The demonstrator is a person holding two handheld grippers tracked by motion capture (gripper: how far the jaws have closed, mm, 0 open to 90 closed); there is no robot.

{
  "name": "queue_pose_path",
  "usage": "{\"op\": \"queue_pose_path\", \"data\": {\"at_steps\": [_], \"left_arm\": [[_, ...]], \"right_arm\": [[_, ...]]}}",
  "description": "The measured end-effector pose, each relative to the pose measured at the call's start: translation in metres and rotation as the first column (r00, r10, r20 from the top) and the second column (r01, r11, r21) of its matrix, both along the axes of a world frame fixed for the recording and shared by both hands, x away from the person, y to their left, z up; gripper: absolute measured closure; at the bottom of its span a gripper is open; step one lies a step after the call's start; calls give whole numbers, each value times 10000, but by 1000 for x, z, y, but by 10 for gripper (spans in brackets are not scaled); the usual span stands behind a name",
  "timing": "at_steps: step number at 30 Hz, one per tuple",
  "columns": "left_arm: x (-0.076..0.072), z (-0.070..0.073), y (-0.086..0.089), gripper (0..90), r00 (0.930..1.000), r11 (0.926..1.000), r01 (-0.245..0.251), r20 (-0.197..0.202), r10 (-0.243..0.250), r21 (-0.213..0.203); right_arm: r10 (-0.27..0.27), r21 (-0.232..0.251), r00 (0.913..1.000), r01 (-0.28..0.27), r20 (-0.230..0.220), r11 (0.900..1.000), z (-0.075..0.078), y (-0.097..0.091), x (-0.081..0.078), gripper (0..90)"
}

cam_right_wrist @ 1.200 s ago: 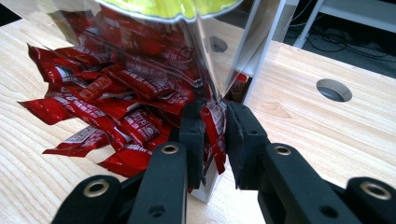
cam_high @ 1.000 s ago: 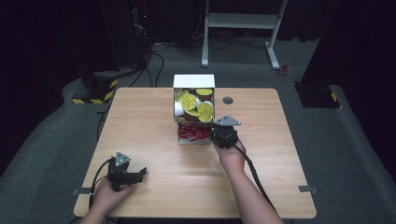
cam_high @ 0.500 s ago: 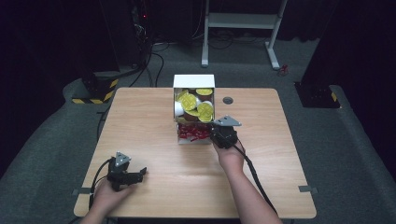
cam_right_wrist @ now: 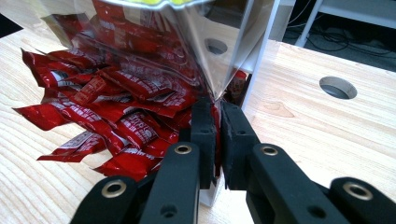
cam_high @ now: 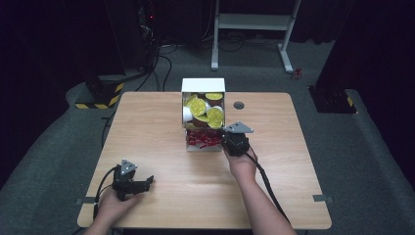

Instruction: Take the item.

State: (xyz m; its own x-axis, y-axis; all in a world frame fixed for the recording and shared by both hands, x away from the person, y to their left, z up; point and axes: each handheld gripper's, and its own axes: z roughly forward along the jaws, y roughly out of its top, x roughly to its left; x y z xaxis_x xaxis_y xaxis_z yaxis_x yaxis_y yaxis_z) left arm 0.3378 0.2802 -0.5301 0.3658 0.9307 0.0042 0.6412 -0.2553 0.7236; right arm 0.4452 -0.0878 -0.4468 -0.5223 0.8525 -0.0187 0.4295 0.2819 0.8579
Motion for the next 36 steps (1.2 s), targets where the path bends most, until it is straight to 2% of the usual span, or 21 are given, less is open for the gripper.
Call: {"op": "queue_pose_path", "data": {"at_steps": [21,36], "left_arm": [[0,0,0,96,10000,10000,12,1,-12,16],[0,0,0,96,10000,10000,13,-1,-13,21]], "right_arm": [[85,10,9999,-85,100,10000,0,-3,-10,853],[70,368,9999,-73,85,9993,2,-7,-19,855]]}}
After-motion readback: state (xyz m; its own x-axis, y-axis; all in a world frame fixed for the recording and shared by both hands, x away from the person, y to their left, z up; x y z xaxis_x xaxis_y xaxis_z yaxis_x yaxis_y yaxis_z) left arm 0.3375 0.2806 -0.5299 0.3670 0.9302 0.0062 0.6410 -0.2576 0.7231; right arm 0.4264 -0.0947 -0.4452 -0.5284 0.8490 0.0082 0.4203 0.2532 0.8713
